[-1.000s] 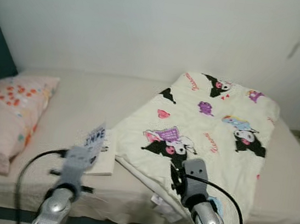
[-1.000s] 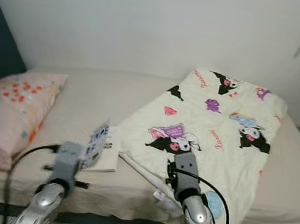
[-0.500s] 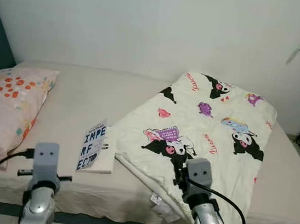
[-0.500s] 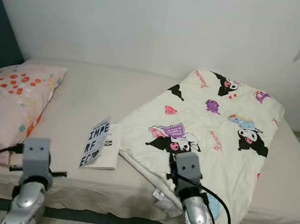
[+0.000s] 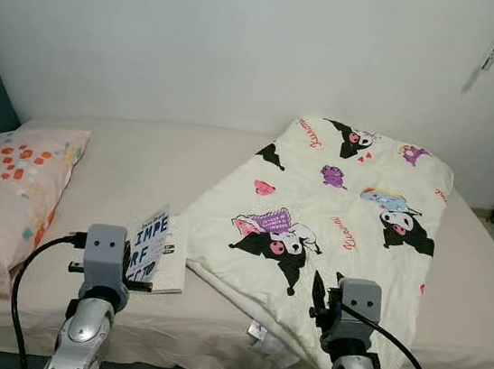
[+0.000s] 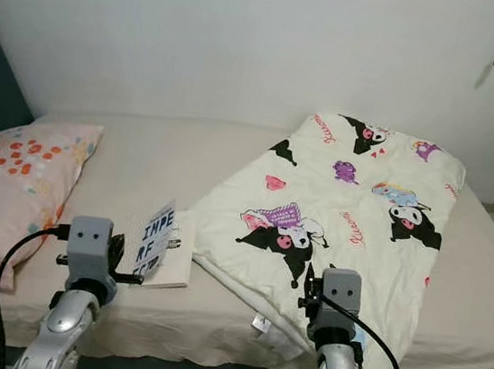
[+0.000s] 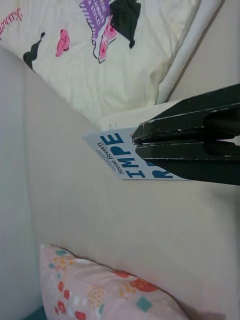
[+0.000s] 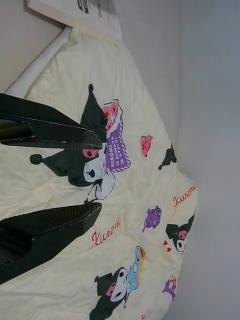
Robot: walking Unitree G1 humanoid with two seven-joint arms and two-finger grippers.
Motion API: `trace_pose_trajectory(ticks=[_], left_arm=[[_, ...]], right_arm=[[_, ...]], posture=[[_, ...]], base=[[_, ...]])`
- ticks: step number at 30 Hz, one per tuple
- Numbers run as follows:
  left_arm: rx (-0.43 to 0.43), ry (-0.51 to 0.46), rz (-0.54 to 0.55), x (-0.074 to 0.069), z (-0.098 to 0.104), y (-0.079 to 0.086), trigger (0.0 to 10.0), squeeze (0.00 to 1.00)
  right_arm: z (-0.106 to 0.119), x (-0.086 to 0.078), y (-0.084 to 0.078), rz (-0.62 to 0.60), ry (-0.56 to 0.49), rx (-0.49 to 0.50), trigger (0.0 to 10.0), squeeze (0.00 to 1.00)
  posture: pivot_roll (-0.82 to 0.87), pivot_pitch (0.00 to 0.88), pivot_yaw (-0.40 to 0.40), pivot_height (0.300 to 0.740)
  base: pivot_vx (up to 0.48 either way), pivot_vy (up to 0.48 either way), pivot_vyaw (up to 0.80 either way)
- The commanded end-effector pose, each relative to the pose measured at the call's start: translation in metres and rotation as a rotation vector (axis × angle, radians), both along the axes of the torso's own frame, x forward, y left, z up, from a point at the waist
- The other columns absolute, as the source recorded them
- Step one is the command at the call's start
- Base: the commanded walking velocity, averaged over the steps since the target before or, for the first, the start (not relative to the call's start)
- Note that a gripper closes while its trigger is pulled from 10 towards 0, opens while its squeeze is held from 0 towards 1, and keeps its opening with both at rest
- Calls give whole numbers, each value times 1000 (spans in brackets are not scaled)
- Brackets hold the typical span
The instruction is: Clean up the room
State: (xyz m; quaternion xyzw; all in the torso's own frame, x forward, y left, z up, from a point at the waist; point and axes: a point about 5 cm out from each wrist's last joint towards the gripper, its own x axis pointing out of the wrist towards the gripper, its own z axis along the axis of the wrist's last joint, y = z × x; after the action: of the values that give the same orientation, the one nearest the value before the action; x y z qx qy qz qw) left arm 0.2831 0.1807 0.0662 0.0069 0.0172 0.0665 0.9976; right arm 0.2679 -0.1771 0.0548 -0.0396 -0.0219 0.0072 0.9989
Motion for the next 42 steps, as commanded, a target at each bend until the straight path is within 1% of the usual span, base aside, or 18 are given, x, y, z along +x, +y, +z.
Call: trace_pose_trajectory(ticks=[1, 6, 12, 20, 26, 31, 42], left_arm=[[15, 24, -15, -3, -5, -1, 10000, 0], [25, 26, -12, -3, -6, 1, 10000, 0], [22, 39, -6, -5, -8, 4, 10000, 0], [23, 28, -34, -3, -5, 0, 10000, 0], [30, 30, -47, -5, -5, -2, 10000, 0], [32, 25, -64, -7, -4, -4, 10000, 0], [19, 12, -81, -4, 1, -12, 10000, 0]], right_arm=[[-2, -1, 5, 9, 18, 10, 10000, 0], [-2, 0, 6, 19, 20, 9, 10000, 0], [0, 1, 7, 36, 16, 9, 10000, 0], [-1, 0, 9, 51, 24, 18, 10000, 0], [-1, 0, 11, 60, 29, 19, 10000, 0], [-2, 0, 12, 53, 36, 26, 10000, 0], [-2, 2, 12, 51, 48, 36, 10000, 0]], posture=[[-110, 66, 35, 740], [-119, 73, 21, 740], [-123, 73, 23, 740], [-114, 75, 21, 740], [-106, 85, 34, 740], [-99, 94, 27, 740], [-86, 113, 23, 740]], base=[[0, 0, 0], [0, 0, 0], [0, 0, 0], [0, 0, 0], [0, 0, 0], [0, 0, 0], [0, -408, 0]])
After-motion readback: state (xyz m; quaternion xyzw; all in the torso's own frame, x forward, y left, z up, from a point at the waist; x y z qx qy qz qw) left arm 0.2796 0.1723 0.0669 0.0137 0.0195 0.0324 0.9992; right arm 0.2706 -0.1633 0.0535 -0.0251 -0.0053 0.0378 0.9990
